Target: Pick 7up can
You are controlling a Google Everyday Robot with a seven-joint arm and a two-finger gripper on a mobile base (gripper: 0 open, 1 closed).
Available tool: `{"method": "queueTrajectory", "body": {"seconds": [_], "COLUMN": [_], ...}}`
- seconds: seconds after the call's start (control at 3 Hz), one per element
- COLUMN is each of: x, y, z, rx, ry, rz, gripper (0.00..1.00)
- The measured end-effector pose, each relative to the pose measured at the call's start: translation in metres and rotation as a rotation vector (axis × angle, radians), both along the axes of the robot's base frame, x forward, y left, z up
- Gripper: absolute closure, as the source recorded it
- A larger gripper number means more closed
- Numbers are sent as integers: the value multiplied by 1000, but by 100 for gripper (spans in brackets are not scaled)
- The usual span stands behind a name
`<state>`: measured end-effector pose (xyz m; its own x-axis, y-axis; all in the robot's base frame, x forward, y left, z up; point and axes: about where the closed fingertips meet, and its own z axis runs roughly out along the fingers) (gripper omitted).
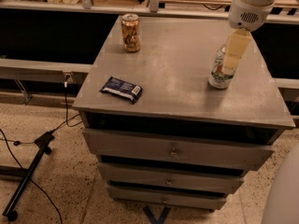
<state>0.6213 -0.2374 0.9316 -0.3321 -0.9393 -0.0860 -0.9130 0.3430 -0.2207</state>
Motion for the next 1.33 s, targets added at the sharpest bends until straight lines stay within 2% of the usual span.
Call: {"method": "queueTrajectory", "body": {"seconds": [0.33, 0.67, 1.0, 1.33], "x": [6, 10, 15, 19], "y": [2, 3, 4, 6], "z": [-1, -2, -3, -5], "rx": [4, 7, 10, 12], "ry": [-18, -32, -45, -52], "rz": [2, 4, 5, 7], "gripper": [14, 37, 68, 92]}}
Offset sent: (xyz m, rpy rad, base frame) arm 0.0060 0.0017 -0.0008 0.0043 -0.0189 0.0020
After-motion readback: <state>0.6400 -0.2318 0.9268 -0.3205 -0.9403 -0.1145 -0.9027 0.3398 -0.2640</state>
